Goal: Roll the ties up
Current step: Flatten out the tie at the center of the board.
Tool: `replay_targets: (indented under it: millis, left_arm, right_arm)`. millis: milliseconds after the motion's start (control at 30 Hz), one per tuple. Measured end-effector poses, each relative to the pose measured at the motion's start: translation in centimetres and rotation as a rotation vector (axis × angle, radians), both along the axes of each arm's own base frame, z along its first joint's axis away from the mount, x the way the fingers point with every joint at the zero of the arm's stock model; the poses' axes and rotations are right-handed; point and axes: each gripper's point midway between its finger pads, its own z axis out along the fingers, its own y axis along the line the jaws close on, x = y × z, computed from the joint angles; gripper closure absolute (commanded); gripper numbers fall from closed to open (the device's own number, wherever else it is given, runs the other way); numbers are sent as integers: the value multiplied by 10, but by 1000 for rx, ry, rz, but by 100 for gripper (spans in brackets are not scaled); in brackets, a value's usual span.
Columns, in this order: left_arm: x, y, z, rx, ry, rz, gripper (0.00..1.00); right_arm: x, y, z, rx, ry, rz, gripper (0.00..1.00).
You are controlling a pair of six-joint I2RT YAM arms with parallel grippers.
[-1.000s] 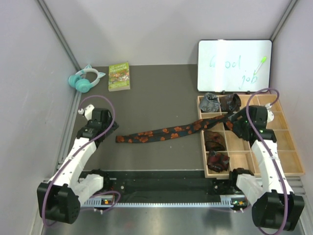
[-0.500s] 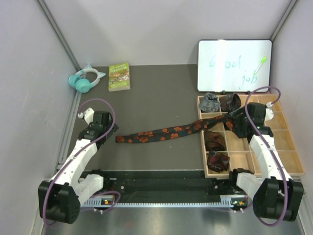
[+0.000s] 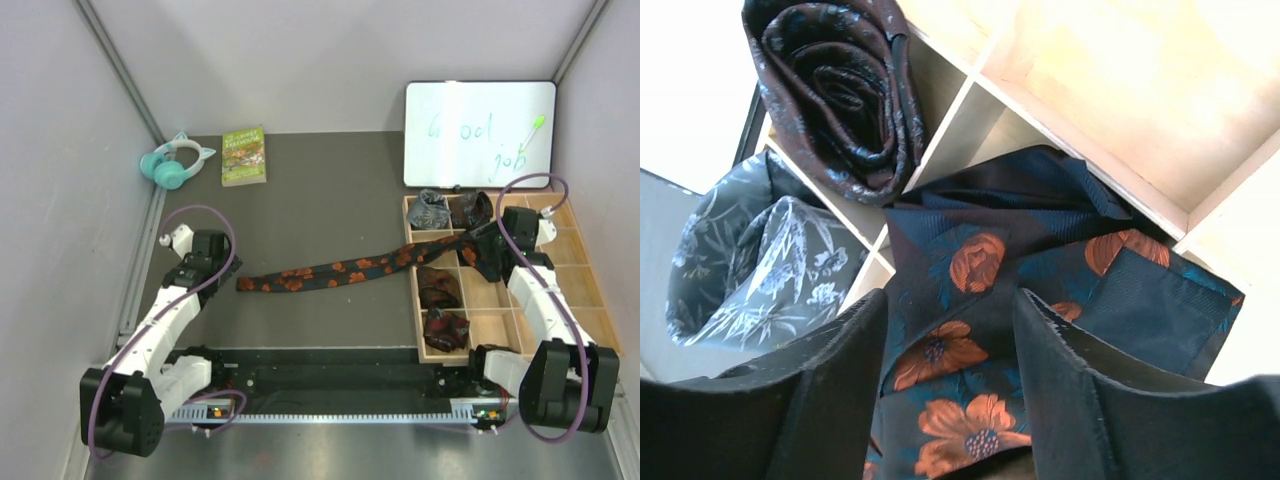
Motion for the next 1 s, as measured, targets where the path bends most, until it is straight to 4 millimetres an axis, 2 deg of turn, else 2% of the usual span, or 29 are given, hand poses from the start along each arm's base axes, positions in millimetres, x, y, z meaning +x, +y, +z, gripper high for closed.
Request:
replay_targets:
  millis: [67, 167, 267, 300, 333, 533, 700, 833, 1000]
  left_arm:
    - [-2, 1, -4, 1, 5, 8, 29]
    - [-4, 2, -7, 3, 13, 16, 33]
    - [-5, 3, -9, 4, 16, 22, 33]
    - [-6, 4, -10, 6, 15, 32, 33]
    - [-6, 6, -10, 7, 15, 42, 33]
    - [-8, 9, -15, 11, 16, 74, 45]
    - [-11, 3, -25, -13, 54, 55, 48]
    - [-15, -3, -33, -42, 89, 39, 58]
    - [-23, -9, -42, -68, 119, 11, 62]
  right_arm:
    - [1, -1, -2, -1, 6, -3, 56]
    - [4, -2, -3, -6, 1, -4, 70]
    - [7, -2, -2, -10, -10, -2, 88]
    - [8, -2, -1, -9, -14, -2, 98]
    - [8, -2, -1, -12, -16, 0, 100]
    - [8, -1, -1, -16, -15, 19, 100]
    - [8, -1, -1, -27, -11, 32, 100]
    - [7, -1, -1, -36, -8, 42, 100]
    - [6, -1, 3, -46, -16, 52, 100]
